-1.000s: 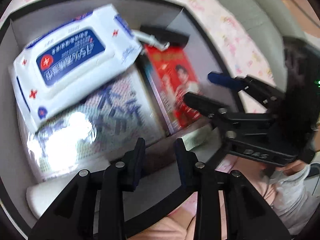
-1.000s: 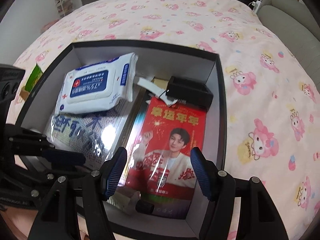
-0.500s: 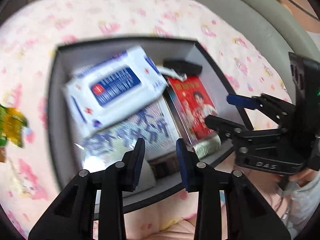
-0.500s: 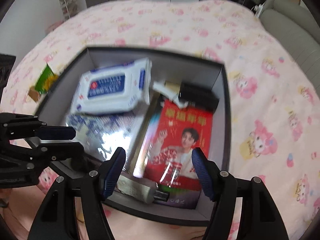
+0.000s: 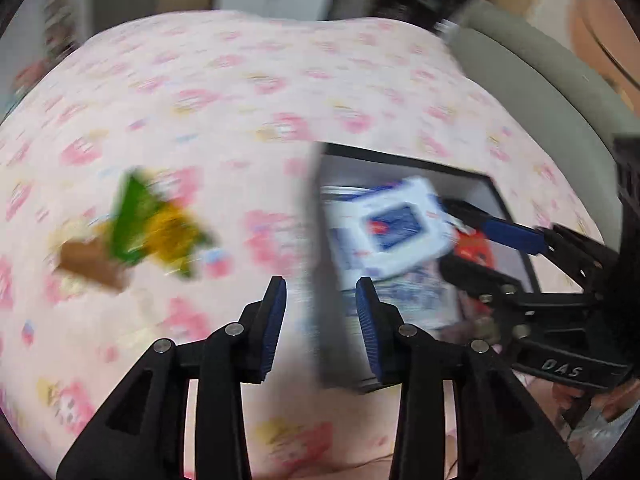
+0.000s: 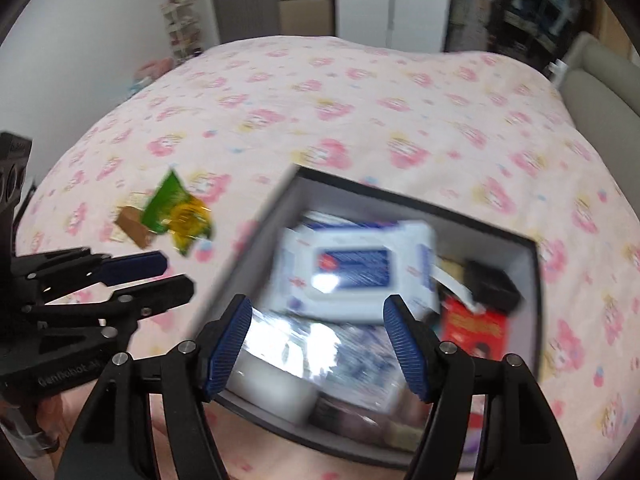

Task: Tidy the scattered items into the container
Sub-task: 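Withdraw the left tool from the box toward the snack bag, then reach the left gripper down to the green corn snack bag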

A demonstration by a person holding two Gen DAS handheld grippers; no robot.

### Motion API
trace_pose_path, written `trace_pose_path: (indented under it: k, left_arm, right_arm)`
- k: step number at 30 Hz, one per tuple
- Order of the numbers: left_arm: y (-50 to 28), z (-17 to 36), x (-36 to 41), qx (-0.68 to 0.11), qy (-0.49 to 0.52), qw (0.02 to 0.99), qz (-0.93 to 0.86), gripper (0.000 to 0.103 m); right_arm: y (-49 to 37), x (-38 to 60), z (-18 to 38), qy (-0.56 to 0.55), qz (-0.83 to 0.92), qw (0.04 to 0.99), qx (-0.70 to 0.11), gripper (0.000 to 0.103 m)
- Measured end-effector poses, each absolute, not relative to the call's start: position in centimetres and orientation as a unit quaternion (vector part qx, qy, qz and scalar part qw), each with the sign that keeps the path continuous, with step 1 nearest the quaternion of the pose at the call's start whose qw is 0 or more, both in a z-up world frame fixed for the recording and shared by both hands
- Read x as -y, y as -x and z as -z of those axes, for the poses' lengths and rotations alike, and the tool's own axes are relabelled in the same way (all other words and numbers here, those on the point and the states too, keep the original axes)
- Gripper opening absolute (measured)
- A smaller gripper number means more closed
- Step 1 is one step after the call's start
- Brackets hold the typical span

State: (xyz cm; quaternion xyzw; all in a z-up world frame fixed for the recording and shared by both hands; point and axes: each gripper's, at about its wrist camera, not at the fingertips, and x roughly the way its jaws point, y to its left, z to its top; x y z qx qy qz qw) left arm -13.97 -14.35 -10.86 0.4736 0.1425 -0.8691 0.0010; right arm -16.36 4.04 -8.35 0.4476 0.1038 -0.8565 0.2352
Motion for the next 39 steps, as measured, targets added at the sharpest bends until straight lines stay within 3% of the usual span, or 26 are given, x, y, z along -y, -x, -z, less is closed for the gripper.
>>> trace_pose_path:
  k: [8,14,17,24,27,29,31,34,36,37,39]
  left_arm:
    - [15.0,12.3,24.2,-0.261,-0.466,0.147,0.833,0.042]
    - [17.9,15.7,26.3,-0.269,-0.470,0.196,0.818,0.042]
    - [18.9,16.5,27.1,-0.234,-0.471,0.206,0.825,0.042]
    - [22.1,19.9,28.7,-0.217,-0.503,0.167,0.819,0.041]
    - [22.3,20.0,28.3,-0.165,-0.504,0.203,0.823,0.029]
    - [22.0,19.8,28.2,-0.150,-0.498,0.211,0.828,0.027]
    - [21.9,20.1,28.7,-0.165,-0.501,0.204,0.825,0.026]
    - [21.9,21.0,29.4,-0.199,-0.515,0.179,0.814,0.014]
    - [21.6,21.1,29.4,-0.217,-0.521,0.157,0.811,0.009]
    - [21.3,20.8,29.4,-0.230,-0.520,0.140,0.811,0.009]
    - [20.4,19.6,29.1,-0.251,-0.511,0.114,0.814,0.009]
  right_arm:
    - [17.6,5.5,8.7,-0.443,0.841,0.292,-0.105,0.066]
    - [20.2,10.7,12.9,-0.492,0.821,0.276,-0.090,0.066]
    - [20.6,11.9,16.0,-0.522,0.804,0.270,-0.093,0.066]
    - [22.9,13.1,21.2,-0.576,0.780,0.234,-0.072,0.066]
    - [23.7,13.7,22.5,-0.591,0.772,0.224,-0.064,0.066]
    - [24.2,14.1,23.5,-0.603,0.765,0.220,-0.063,0.066]
    - [24.5,14.0,24.0,-0.607,0.762,0.220,-0.052,0.066]
    - [24.2,13.7,23.9,-0.601,0.765,0.229,-0.046,0.066]
    - [23.9,13.5,23.7,-0.602,0.759,0.245,-0.038,0.052]
    - [23.6,13.3,23.3,-0.601,0.758,0.254,-0.033,0.037]
    - [23.0,13.1,22.3,-0.594,0.758,0.267,-0.025,0.034]
